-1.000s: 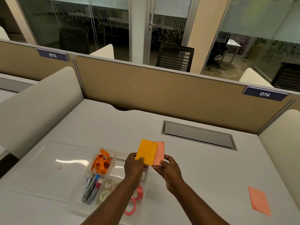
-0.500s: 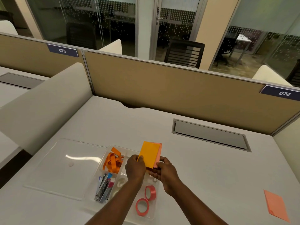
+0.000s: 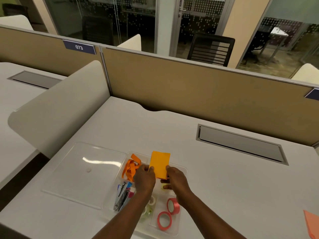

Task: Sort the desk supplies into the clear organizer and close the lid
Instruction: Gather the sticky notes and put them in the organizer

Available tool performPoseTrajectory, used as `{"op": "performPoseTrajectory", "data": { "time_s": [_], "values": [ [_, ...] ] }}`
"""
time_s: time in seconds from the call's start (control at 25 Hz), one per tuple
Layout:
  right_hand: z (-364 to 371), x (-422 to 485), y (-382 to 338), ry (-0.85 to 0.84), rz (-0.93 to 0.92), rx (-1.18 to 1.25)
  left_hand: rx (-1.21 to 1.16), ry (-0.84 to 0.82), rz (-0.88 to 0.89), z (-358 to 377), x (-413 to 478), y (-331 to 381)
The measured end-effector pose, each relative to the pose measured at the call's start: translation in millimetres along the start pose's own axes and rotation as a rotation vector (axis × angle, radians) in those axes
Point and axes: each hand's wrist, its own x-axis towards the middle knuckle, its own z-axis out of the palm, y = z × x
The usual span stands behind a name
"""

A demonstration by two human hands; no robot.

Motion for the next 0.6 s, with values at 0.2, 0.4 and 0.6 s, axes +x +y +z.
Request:
{"op": "performPoseTrajectory", "data": {
  "time_s": [0.2,0.4,0.6],
  "values": [
    [4,20,16,0.123,-0.086,-0.309,0.046,-0.024,0.016,-6,14,-10],
    [5,30,28,0.138,-0.114,-0.458,0.233,-0.022,0.054,-11,33,-20],
    [4,26,42,0.139,-0.210,-0.707,0.420,-0.047,0.106,-7,42,-28]
  ]
}}
